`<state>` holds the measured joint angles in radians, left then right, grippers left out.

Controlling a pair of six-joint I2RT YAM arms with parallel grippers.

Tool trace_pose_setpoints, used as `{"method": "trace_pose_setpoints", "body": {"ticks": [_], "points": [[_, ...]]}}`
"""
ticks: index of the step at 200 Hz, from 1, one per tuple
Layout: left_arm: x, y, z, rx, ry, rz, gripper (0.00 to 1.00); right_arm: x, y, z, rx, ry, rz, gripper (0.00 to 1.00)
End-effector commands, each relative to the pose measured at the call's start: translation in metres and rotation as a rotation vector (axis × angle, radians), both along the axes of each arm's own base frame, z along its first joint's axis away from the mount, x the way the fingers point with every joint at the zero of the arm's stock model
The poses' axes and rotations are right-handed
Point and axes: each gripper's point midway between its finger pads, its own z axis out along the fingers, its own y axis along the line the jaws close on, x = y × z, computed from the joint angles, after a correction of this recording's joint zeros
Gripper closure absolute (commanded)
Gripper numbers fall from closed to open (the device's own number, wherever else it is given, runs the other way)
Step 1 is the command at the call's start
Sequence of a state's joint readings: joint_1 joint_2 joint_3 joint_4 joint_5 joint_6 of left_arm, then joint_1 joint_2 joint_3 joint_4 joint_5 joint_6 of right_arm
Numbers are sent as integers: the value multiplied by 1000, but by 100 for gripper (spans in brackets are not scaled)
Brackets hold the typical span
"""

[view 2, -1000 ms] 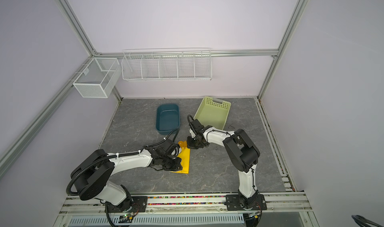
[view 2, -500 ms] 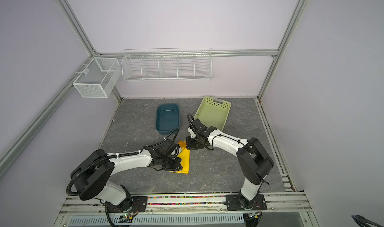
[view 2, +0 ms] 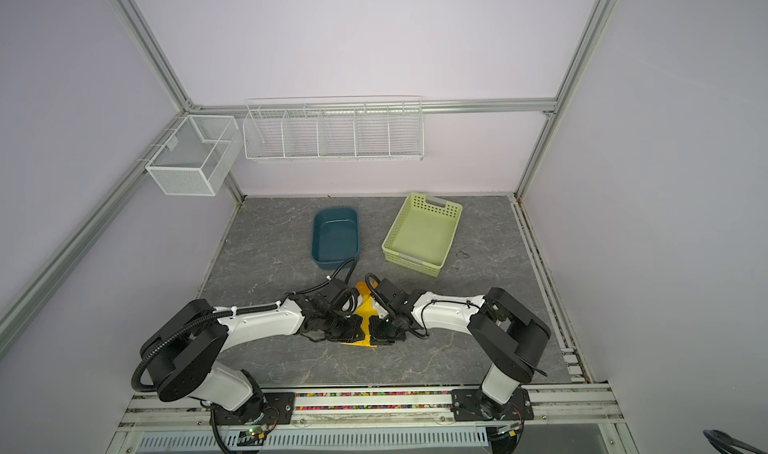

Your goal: Place the utensils on the paper napkin and roll it up

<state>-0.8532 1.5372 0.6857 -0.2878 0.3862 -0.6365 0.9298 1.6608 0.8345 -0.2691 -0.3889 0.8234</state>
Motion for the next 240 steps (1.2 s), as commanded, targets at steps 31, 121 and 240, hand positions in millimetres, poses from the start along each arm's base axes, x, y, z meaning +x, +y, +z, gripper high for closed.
{"method": "trace_pose_setpoints", "body": {"ticks": [31,121,240], "points": [[-11,28,-28,133,37,32,100,-3,14,-4,60,18,-13,93],[6,12,2,64,-16,38,98,-6,-12,-35,-96,26,-22,93],[48,30,12,145,-81,81,89,-3,-11,-26,-79,9,-34,93]]}}
